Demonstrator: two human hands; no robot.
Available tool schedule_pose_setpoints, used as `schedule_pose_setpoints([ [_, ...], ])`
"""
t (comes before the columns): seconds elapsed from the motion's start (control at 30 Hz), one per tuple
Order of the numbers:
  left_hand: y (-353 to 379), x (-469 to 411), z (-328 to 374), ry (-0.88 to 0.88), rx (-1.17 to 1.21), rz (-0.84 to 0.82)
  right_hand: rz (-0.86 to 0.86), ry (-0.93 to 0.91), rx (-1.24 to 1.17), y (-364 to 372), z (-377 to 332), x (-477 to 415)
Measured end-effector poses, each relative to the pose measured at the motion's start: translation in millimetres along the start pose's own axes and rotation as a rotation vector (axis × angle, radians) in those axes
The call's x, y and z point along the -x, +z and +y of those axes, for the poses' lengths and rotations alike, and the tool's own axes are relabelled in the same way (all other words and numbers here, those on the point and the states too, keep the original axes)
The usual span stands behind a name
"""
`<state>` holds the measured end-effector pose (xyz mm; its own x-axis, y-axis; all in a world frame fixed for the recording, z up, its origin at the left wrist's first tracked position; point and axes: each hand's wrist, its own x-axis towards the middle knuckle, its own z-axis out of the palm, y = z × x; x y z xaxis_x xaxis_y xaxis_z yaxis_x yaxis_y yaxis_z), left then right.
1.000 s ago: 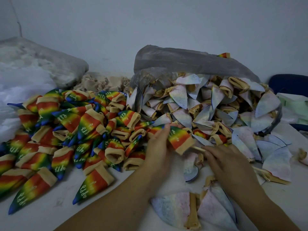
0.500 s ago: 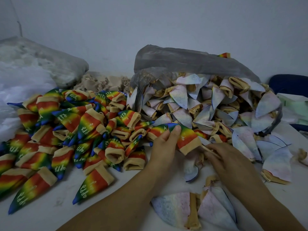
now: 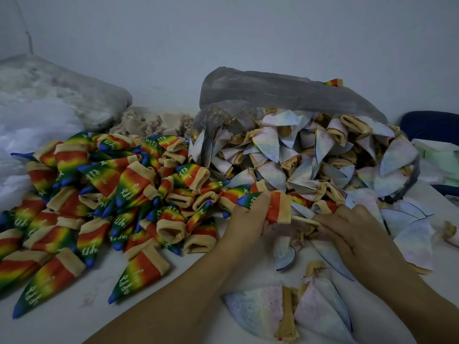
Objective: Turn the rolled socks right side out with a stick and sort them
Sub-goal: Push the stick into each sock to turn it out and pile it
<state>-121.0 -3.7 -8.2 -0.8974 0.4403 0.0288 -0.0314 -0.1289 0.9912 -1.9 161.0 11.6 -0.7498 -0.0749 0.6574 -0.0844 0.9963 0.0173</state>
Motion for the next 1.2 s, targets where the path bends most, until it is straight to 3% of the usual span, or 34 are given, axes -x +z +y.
schedule_pose_setpoints([
  [0.17, -2, -5, 6, -0.041, -0.033, 0.041, -0.011, 0.094, -0.097, 3, -25, 3],
  [0.3, -2, -10, 6, -0.036, -0.043, 0.109, -0.182, 0.387, -0.298, 9, -46, 6],
  [0.37, -1, -12, 5, -0.051, -0.059, 0.113, -0.205, 0.442, -0.381, 10, -52, 7],
  [0.57, -3, -6, 2, 0.021, -0.131, 0.098, -0.228, 0.396, -0.341, 9, -38, 4],
  [0.97, -4, -12, -10, 0.016, 0.131, -0.024, -0.129, 0.371, -0.142, 15, -8, 6],
  [1.1, -4, -10, -9, -0.065, 0.214, 0.032, -0.159, 0.356, -0.126, 13, -6, 5],
  [1.2, -5, -10, -13, 0.005, 0.149, 0.052, -0.148, 0.35, -0.138, 11, -10, 5],
])
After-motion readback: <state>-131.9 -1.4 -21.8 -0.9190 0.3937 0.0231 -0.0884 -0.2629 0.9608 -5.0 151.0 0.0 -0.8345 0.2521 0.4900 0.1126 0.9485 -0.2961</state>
